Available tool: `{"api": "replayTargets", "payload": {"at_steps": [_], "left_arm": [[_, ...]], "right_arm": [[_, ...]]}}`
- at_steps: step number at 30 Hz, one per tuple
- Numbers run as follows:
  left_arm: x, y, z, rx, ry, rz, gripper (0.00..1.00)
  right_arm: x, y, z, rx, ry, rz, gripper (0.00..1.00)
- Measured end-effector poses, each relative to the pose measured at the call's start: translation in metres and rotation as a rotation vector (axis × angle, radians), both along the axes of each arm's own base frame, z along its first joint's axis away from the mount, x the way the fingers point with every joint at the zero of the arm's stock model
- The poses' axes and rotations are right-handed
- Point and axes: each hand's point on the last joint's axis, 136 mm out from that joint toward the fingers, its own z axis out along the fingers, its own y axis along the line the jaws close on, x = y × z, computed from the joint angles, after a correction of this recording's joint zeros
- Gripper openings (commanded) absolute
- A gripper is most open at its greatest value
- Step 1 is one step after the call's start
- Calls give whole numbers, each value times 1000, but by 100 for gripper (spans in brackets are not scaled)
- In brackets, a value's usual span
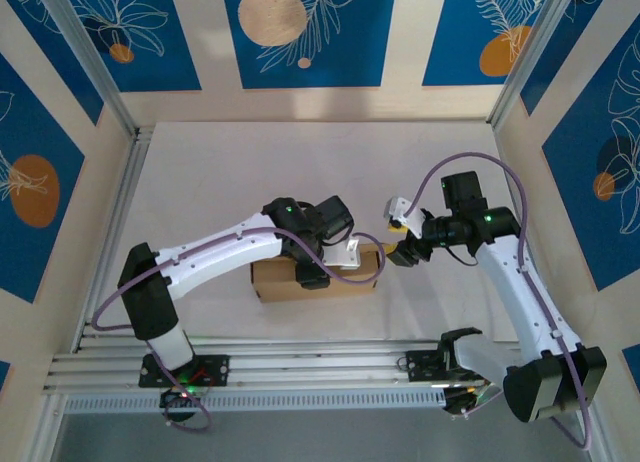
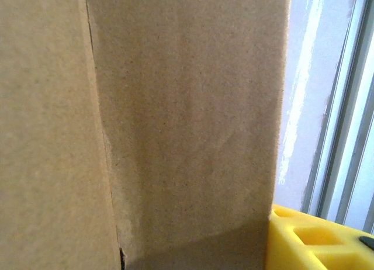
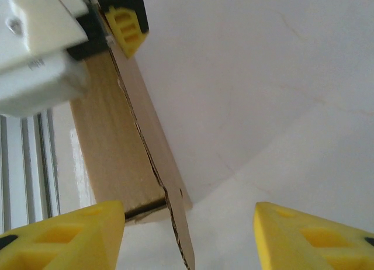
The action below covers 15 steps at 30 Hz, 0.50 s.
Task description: Fold the paper box
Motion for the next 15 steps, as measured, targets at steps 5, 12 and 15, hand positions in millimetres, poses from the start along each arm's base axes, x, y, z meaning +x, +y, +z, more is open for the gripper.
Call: {"api": "replayTargets", "payload": {"at_steps": [5, 12, 15], "left_arm": [[1, 0, 0, 1, -8, 1, 55], [4, 1, 0, 7, -26, 5, 54], [6, 1, 1, 11, -34, 6, 53]], "right_arm": [[-3, -4, -15, -21, 30, -9, 47], [-6, -4, -21, -36, 33, 2, 21], [-9, -2, -22, -53, 34, 19, 9]]}}
